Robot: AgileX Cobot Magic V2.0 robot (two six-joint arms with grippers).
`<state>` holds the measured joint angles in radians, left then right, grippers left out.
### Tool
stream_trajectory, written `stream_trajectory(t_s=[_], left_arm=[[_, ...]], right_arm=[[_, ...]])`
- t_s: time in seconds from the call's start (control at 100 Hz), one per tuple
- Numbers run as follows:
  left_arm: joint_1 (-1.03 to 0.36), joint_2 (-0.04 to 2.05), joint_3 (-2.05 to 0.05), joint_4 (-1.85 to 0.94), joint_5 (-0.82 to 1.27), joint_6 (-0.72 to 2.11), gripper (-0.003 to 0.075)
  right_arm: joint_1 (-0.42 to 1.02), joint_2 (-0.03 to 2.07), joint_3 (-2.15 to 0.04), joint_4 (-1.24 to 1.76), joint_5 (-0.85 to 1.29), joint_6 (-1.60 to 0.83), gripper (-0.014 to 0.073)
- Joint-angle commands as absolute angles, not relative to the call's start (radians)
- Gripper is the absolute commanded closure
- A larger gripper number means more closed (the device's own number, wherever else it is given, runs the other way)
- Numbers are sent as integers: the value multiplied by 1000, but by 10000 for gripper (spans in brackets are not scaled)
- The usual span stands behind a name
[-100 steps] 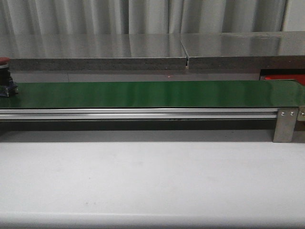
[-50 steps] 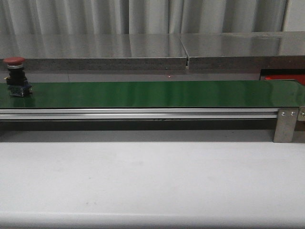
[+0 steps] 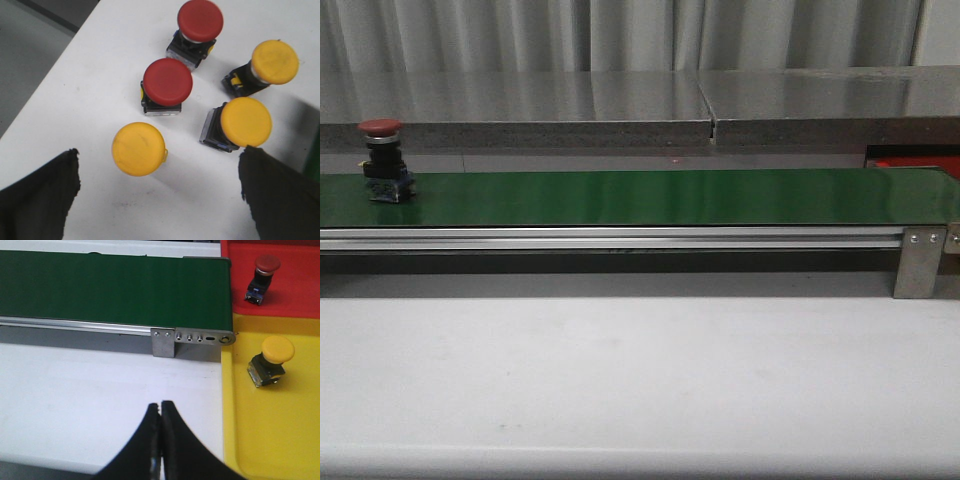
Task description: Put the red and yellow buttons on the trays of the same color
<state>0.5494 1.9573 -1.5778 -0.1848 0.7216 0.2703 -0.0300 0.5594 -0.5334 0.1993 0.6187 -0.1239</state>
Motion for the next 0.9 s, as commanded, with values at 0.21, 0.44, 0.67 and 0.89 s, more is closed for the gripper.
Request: stream_trajectory(t_s=[0.21, 0.44, 0.67, 0.89], left_arm=[[552, 2010, -1608, -173, 608, 300, 99], [552, 2069, -1663, -162, 597, 300, 99], [552, 2089, -1672, -162, 593, 300, 111], [552, 2094, -1672, -162, 603, 300, 318]], right_arm=[[-30, 558, -558, 208, 556, -132, 660], [-30, 558, -558, 208, 557, -132, 660], [-30, 558, -558, 208, 557, -132, 660], [-30, 558, -558, 208, 557, -132, 660]])
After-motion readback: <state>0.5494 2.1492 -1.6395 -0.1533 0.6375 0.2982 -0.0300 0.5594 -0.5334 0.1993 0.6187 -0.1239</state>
